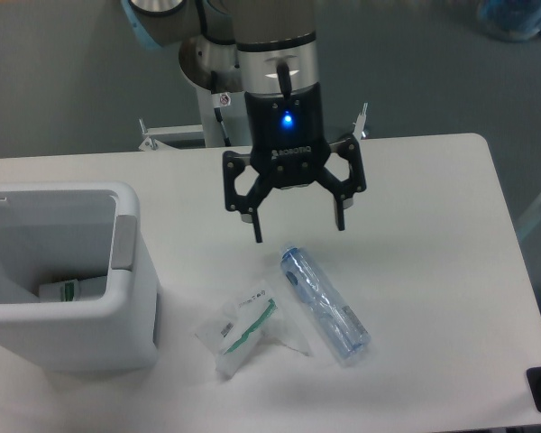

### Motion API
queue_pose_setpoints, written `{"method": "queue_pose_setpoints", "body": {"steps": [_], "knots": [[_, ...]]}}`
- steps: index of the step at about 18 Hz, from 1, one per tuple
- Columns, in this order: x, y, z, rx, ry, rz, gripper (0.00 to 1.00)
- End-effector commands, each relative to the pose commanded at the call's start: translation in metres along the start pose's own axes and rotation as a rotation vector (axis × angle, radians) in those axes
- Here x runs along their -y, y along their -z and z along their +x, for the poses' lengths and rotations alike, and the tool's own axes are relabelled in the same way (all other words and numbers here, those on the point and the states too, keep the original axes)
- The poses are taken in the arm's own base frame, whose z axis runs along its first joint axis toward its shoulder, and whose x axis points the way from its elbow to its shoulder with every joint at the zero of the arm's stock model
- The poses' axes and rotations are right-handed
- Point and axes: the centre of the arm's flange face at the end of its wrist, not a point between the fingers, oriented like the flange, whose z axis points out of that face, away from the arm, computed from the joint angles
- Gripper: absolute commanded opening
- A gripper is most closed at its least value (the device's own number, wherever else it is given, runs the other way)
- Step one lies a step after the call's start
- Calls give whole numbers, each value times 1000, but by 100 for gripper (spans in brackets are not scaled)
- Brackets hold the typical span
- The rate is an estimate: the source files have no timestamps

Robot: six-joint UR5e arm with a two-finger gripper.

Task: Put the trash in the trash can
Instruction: 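Move the open gripper down over the clear plastic bag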

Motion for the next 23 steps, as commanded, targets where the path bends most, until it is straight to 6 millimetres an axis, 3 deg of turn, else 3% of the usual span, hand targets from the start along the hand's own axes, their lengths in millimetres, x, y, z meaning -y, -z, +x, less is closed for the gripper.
{"method": "queue_pose_setpoints", "body": {"steps": [6, 11, 14, 18, 23], "knots": [[-10, -14, -13, 26, -42, -30, 100], [-15, -57, -17, 27, -36, -29, 100], [-28, -91, -17, 49, -36, -70, 100], [-40, -126, 3, 10, -77, -130, 100], [-55, -181, 32, -58, -267, -213, 100]]}}
